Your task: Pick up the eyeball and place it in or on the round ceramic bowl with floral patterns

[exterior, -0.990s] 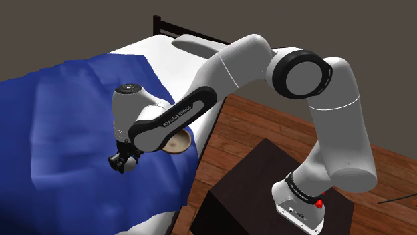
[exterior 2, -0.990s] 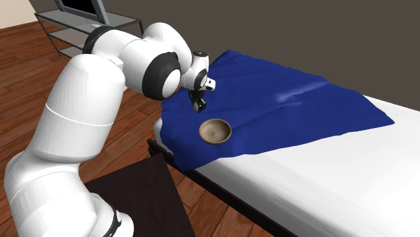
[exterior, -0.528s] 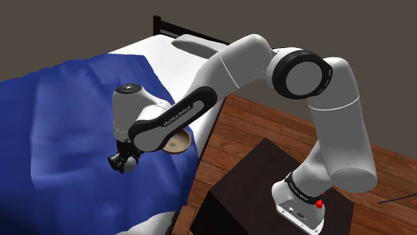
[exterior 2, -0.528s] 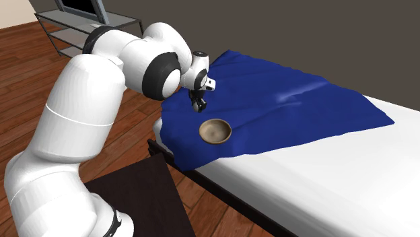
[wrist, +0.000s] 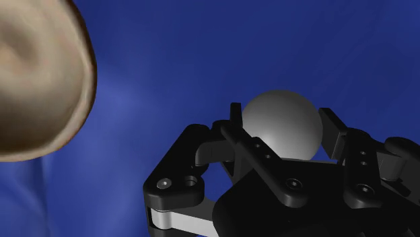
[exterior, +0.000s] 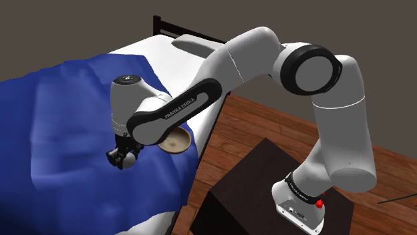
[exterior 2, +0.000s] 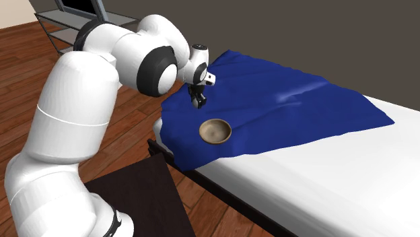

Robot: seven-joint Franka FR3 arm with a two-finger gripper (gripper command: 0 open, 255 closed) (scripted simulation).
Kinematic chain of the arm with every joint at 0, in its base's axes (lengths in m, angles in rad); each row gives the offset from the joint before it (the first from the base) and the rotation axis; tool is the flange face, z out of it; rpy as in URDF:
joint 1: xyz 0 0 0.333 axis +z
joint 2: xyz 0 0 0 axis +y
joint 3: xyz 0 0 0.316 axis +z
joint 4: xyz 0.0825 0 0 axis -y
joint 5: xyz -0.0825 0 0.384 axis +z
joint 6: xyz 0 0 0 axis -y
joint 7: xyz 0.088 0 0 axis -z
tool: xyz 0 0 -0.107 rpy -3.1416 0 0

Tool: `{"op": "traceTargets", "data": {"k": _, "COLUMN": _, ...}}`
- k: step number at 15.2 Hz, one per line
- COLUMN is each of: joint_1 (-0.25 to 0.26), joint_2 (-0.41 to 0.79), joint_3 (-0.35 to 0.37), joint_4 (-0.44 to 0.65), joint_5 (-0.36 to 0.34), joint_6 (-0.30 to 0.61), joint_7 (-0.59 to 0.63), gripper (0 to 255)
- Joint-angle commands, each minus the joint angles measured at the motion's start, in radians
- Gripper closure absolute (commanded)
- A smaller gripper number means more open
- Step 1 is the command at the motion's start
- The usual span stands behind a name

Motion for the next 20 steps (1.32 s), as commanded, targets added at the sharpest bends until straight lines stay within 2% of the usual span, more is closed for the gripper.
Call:
{"op": "traceTargets", "data": {"k": 1, "joint_1": -0.006, "joint_2": -0.022, "joint_3": 0.006, "joint_4": -0.003, "joint_5": 0.007, "joint_6": -0.019, "joint_7": -0.003, "gripper": 255}}
{"op": "traceTargets", "data": {"k": 16, "joint_1": -0.031, "joint_2": -0.143, "joint_3": 0.041, "joint_4": 0.016, "joint_5": 0.048, "joint_6": -0.156, "joint_7": -0.014, "gripper": 255}}
{"op": "traceTargets", "data": {"k": 20, "joint_1": -0.120, "joint_2": -0.235, "joint_3": 0.048, "joint_4": -0.126, "joint_5": 0.085, "joint_6": -0.109, "joint_7": -0.097, "gripper": 255}}
